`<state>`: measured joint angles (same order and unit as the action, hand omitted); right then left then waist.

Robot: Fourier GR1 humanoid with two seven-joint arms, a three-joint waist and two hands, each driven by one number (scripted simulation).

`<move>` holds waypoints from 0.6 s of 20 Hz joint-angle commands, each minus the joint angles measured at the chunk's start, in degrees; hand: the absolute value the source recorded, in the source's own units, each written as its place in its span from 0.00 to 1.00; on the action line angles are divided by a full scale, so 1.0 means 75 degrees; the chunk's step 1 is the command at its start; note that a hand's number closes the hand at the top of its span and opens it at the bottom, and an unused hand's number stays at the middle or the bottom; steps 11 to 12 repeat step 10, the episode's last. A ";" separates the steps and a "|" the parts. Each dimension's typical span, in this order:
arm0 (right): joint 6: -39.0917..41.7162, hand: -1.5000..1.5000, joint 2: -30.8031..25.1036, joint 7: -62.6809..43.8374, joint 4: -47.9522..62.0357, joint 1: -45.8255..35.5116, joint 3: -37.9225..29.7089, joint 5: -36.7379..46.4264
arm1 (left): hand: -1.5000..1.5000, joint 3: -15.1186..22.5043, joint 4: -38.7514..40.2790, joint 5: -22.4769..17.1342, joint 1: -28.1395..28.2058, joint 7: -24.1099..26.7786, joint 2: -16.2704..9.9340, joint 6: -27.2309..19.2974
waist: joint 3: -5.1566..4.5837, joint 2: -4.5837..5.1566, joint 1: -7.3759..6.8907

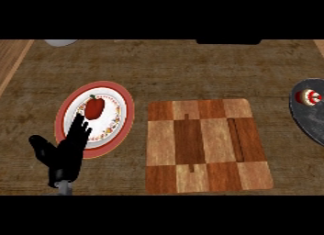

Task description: Pick the cupcake from the cutting board and place it in the pan

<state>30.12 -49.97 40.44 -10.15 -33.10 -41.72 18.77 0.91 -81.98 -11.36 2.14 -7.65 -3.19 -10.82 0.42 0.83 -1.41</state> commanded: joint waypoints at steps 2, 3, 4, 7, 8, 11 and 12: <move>0.1443 0.00 -0.0230 0.0904 -0.0166 0.0494 0.0030 -0.0175 | 0.50 -0.0105 0.0312 0.0014 0.0090 0.0227 -0.0023 0.0055 | -0.0025 -0.0049 0.0087; 0.1540 0.00 -0.0402 0.0905 -0.0138 0.0623 0.0002 -0.0203 | 0.50 -0.0123 0.0033 -0.0044 0.0046 0.0056 -0.0046 0.0013 | -0.0010 -0.0033 0.0046; 0.1067 0.00 -0.0022 0.1002 -0.0199 0.0770 0.0062 -0.0199 | 0.50 0.0044 0.0009 0.0158 0.0059 -0.0041 0.0002 -0.0121 | -0.0017 -0.0046 0.0057; 0.1460 0.00 -0.0238 0.1152 -0.0376 0.1180 0.0090 -0.0327 | 0.50 -0.0127 -0.0026 -0.0047 0.0400 0.0157 -0.0232 0.0256 | -0.0031 -0.0085 0.0126; 0.1374 0.00 -0.0120 0.1434 -0.0317 0.1452 0.0052 -0.0356 | 0.50 -0.0035 0.0323 0.0035 0.0130 0.0405 0.0065 0.0118 | -0.0016 -0.0049 0.0153; 0.1479 0.00 -0.0395 0.1005 -0.0317 0.1348 -0.0012 -0.0538 | 0.50 -0.0099 0.0119 -0.0013 0.0296 0.0308 0.0000 0.0103 | -0.0027 -0.0070 0.0117; 0.1479 0.00 -0.0395 0.1005 -0.0317 0.1348 -0.0012 -0.0538 | 0.50 -0.0099 0.0119 -0.0013 0.0296 0.0308 0.0000 0.0103 | -0.0027 -0.0070 0.0117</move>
